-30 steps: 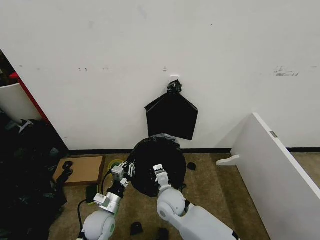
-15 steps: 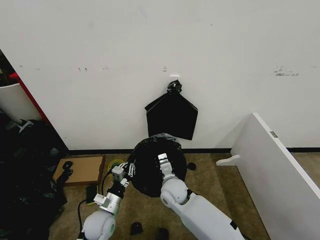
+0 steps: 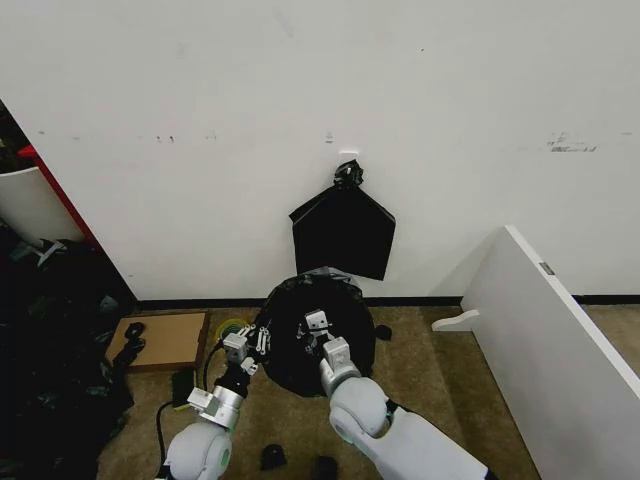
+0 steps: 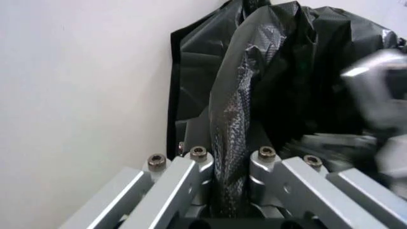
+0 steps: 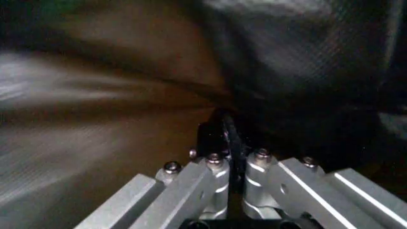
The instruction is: Place the garbage bag over the trash bin.
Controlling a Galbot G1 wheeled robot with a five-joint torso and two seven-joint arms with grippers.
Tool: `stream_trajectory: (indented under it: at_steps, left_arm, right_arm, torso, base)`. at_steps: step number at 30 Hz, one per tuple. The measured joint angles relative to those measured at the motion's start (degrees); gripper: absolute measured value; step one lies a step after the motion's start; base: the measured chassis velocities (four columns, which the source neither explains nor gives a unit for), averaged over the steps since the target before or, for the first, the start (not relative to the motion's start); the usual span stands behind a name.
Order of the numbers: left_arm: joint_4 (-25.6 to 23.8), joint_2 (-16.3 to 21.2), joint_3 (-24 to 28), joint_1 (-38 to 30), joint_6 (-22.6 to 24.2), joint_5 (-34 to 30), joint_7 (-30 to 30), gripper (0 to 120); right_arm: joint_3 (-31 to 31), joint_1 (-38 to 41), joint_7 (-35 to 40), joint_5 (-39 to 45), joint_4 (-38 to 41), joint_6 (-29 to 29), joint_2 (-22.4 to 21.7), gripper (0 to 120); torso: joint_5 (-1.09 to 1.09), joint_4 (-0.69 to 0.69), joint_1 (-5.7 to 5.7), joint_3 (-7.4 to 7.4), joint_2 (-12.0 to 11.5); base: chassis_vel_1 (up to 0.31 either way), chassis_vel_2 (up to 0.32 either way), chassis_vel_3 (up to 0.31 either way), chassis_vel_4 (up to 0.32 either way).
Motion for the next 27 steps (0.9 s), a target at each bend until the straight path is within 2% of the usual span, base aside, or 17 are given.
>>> stream_trajectory:
  at_steps: [4, 7, 12, 16, 19, 22, 25, 27]
  left_arm:
    - [-0.4, -0.1, 0.0, 0.8, 0.0, 0.5, 0.1, 3]
    - [-0.4, -0.1, -0.2, 0.9, 0.0, 0.7, 0.2, 3]
    - [-0.4, 0.0, -0.5, 0.8, 0.0, 0.7, 0.1, 3]
    - [0.4, 0.1, -0.6, -0.1, 0.1, 0.0, -0.2, 3]
    - [0.5, 0.1, -0.6, -0.5, 0.4, -0.6, -0.2, 3]
    - [0.8, 0.5, -0.7, -1.5, 1.1, -1.9, -0.3, 3]
    - [1.0, 1.0, -0.7, -1.9, 1.0, -2.0, -0.1, 3]
    - [1.7, 1.8, -1.1, -1.9, -0.2, -2.5, 1.7, 3]
  right_arm:
    - [1.5, 2.5, 2.7, -1.1, -4.8, -0.5, 3.3, 0]
    - [2.0, 3.2, 4.0, -1.3, -6.1, -1.3, 4.2, 0]
    - [1.7, 2.5, 4.3, -1.2, -4.0, -2.0, 3.1, 0]
    - [0.3, -0.6, 1.9, -1.4, 1.6, -0.3, -0.7, 0]
    - [-0.2, -2.2, 0.1, -2.2, 4.4, 1.2, -2.9, 5]
    - [-0.4, -6.3, -5.1, -4.3, 11.3, 5.2, -8.2, 20]
    - [0.0, -8.5, -8.4, -4.4, 15.7, 7.7, -10.8, 27]
    - [1.6, -11.2, -13.0, -3.6, 20.4, 11.2, -13.8, 36]
  torso:
    - [-0.01, 0.00, 0.00, 0.00, 0.0]
    - [-0.01, 0.00, 0.00, 0.00, 0.0]
    - [0.00, -0.01, 0.00, 0.00, 0.0]
    - [0.00, -0.01, 0.00, 0.00, 0.0]
    - [0.00, -0.01, 0.00, 0.00, 0.0]
    - [0.00, -0.02, 0.00, 0.00, 0.0]
    - [0.02, -0.02, 0.00, 0.00, 0.0]
    - [0.00, 0.00, 0.00, 0.00, 0.0]
  base:
    - [0.000, 0.000, 0.000, 0.000]
    - [0.000, 0.000, 0.000, 0.000]
    - [0.000, 0.000, 0.000, 0.000]
    - [0.000, 0.000, 0.000, 0.000]
    - [0.000, 0.000, 0.000, 0.000]
    - [0.000, 0.000, 0.000, 0.000]
    - [0.000, 0.000, 0.000, 0.000]
    - [0.000, 0.000, 0.000, 0.000]
